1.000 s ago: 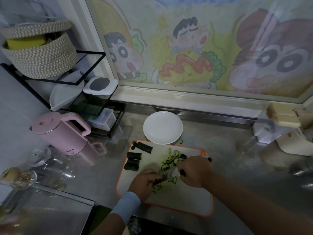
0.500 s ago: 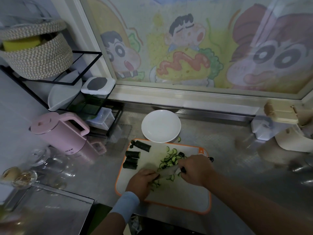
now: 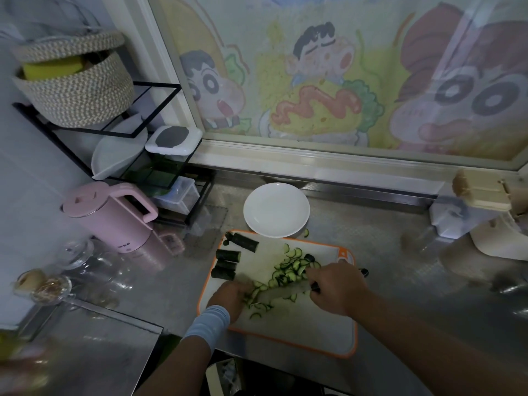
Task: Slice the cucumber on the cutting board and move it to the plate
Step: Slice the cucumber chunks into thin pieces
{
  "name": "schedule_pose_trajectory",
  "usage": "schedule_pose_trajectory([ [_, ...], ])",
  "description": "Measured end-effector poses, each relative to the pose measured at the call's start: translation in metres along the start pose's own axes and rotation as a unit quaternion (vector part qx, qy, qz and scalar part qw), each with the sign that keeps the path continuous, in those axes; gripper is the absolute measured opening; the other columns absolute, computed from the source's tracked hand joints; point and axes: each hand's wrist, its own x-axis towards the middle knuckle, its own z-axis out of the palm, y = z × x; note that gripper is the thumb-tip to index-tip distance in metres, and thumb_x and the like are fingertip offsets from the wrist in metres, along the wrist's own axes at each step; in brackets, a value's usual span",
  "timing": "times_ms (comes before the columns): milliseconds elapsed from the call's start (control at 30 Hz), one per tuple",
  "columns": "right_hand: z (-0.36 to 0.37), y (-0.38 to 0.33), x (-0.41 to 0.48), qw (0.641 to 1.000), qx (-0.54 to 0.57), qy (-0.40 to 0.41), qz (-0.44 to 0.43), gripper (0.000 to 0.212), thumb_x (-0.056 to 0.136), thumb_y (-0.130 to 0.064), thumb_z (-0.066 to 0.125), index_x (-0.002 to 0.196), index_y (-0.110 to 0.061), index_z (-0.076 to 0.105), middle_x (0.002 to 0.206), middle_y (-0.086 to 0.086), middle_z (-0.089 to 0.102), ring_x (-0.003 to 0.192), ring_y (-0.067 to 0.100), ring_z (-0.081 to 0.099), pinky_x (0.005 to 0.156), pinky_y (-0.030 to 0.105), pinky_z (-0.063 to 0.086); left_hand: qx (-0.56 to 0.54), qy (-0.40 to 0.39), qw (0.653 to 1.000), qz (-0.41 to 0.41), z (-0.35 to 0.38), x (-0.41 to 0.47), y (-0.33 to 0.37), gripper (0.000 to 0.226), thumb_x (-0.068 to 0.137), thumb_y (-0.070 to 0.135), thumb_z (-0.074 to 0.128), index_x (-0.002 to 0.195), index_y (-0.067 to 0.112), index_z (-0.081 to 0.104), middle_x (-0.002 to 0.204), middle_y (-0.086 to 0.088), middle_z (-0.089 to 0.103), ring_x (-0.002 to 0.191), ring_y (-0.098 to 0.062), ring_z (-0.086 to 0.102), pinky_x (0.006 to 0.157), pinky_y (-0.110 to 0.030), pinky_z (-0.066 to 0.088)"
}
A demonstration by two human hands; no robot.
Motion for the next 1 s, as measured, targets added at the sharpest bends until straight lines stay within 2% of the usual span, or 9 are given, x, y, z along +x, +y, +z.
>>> schedule_pose_trajectory([
  [33,0.0,-0.001,-0.001,1.0,0.008,-0.009,0.01,0.019,0.077,-0.042,0.043,0.083,-0.026,0.052,0.068,0.0,0.062,0.062,0.025,0.058,0.072,0.034,0.046,-0.036,0.024,0.998,-0.038,-0.001,-0.001,-0.003,0.026,0.086,0.024,0.054,0.109,0.024,0.068,0.111,0.002,0.064,0.093,-0.016,0.057,0.085,-0.023,0.042],
  [133,0.003,-0.01,-0.002,0.995,0.08,-0.033,0.041,0.017,0.086,-0.042,0.045,0.089,-0.026,0.05,0.078,0.0,0.062,0.072,0.022,0.058,0.059,0.028,0.037,-0.128,0.124,0.978,-0.108,-0.003,-0.003,-0.014,0.048,0.078,-0.007,0.044,0.106,0.025,0.067,0.104,0.001,0.065,0.089,-0.016,0.059,0.083,-0.022,0.044],
  [233,0.016,-0.035,-0.001,0.971,0.212,-0.082,0.075,0.013,0.093,-0.037,0.045,0.085,-0.027,0.048,0.078,-0.001,0.058,0.072,0.021,0.056,0.058,0.03,0.039,-0.17,0.18,0.952,-0.178,-0.005,-0.011,-0.021,0.044,0.077,-0.009,0.041,0.102,0.017,0.066,0.101,-0.006,0.064,0.095,-0.025,0.06,0.082,-0.024,0.042],
  [367,0.047,-0.075,0.001,0.949,0.271,-0.139,0.082,0.016,0.095,-0.036,0.043,0.086,-0.025,0.05,0.083,0.001,0.055,0.074,0.019,0.052,0.061,0.029,0.039,-0.186,0.181,0.933,-0.249,-0.007,-0.022,-0.029,0.033,0.085,-0.003,0.045,0.111,0.007,0.061,0.114,-0.014,0.06,0.104,-0.032,0.057,0.088,-0.032,0.042],
  [500,0.067,-0.096,-0.002,0.944,0.271,-0.165,0.085,0.023,0.097,-0.036,0.04,0.094,-0.019,0.055,0.09,0.001,0.052,0.083,0.019,0.05,0.069,0.03,0.04,-0.175,0.169,0.938,-0.245,-0.006,-0.023,-0.036,0.031,0.086,-0.002,0.043,0.111,0.007,0.06,0.12,-0.016,0.057,0.105,-0.033,0.056,0.086,-0.03,0.043],
  [567,0.072,-0.096,-0.006,0.95,0.249,-0.161,0.098,0.026,0.098,-0.038,0.039,0.102,-0.02,0.057,0.093,0.002,0.057,0.083,0.02,0.053,0.067,0.029,0.04,-0.159,0.153,0.947,-0.233,-0.004,-0.021,-0.037,0.031,0.088,0.001,0.043,0.112,0.009,0.06,0.122,-0.014,0.055,0.105,-0.032,0.056,0.086,-0.03,0.042],
  [667,0.073,-0.088,-0.011,0.96,0.217,-0.113,0.137,0.024,0.099,-0.04,0.038,0.102,-0.025,0.056,0.085,-0.002,0.06,0.078,0.019,0.058,0.062,0.031,0.043,-0.131,0.129,0.961,-0.204,0.002,-0.015,-0.036,0.032,0.091,0.007,0.041,0.117,0.015,0.059,0.124,-0.012,0.053,0.108,-0.03,0.055,0.091,-0.031,0.042],
  [800,0.069,-0.076,-0.013,0.964,0.173,-0.052,0.193,0.022,0.099,-0.039,0.038,0.1,-0.026,0.055,0.064,-0.009,0.042,0.058,0.012,0.044,0.046,0.024,0.024,-0.078,0.107,0.982,-0.133,0.016,-0.004,-0.03,0.041,0.092,0.012,0.04,0.13,0.019,0.052,0.134,-0.007,0.049,0.121,-0.026,0.046,0.101,-0.032,0.036],
  [1000,0.064,-0.069,-0.008,0.952,0.146,-0.015,0.27,0.02,0.099,-0.039,0.037,0.103,-0.028,0.053,0.071,-0.006,0.05,0.059,0.018,0.046,0.048,0.028,0.029,-0.092,0.067,0.992,-0.059,0.032,0.011,-0.009,0.049,0.089,0.006,0.043,0.138,0.014,0.044,0.145,-0.013,0.034,0.134,-0.028,0.029,0.108,-0.031,0.026],
])
